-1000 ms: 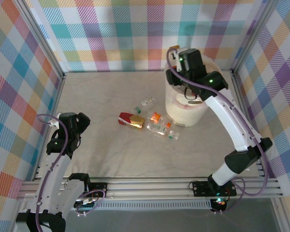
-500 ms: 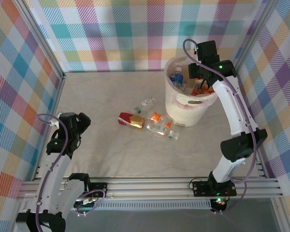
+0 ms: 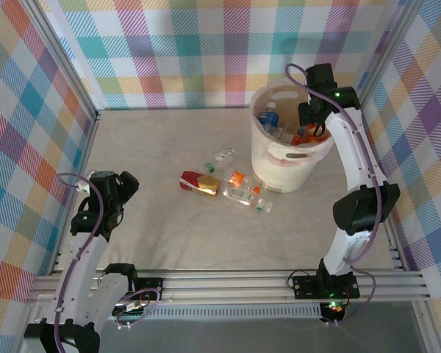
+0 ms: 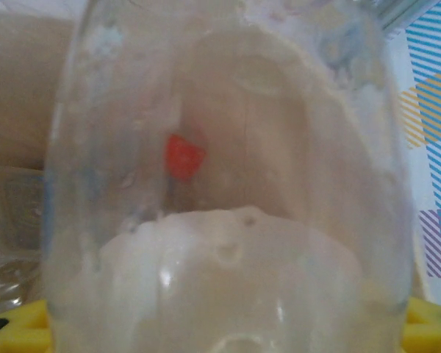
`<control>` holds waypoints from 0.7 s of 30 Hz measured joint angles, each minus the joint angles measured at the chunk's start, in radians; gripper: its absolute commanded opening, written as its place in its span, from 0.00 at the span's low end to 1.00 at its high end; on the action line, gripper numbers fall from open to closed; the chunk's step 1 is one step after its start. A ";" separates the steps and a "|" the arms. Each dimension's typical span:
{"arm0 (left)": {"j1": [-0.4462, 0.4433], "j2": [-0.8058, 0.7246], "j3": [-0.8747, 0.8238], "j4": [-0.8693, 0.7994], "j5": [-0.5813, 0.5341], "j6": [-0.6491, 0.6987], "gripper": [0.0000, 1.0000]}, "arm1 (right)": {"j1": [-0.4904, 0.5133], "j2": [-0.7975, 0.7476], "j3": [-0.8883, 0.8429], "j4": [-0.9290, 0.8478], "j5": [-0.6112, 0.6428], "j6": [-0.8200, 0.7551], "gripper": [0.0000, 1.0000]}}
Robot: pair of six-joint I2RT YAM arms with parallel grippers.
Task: Put the plastic bottles in the bin
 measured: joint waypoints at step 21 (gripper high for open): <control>0.000 0.021 0.000 0.024 0.035 0.005 1.00 | -0.006 -0.019 -0.067 0.024 -0.042 -0.006 0.91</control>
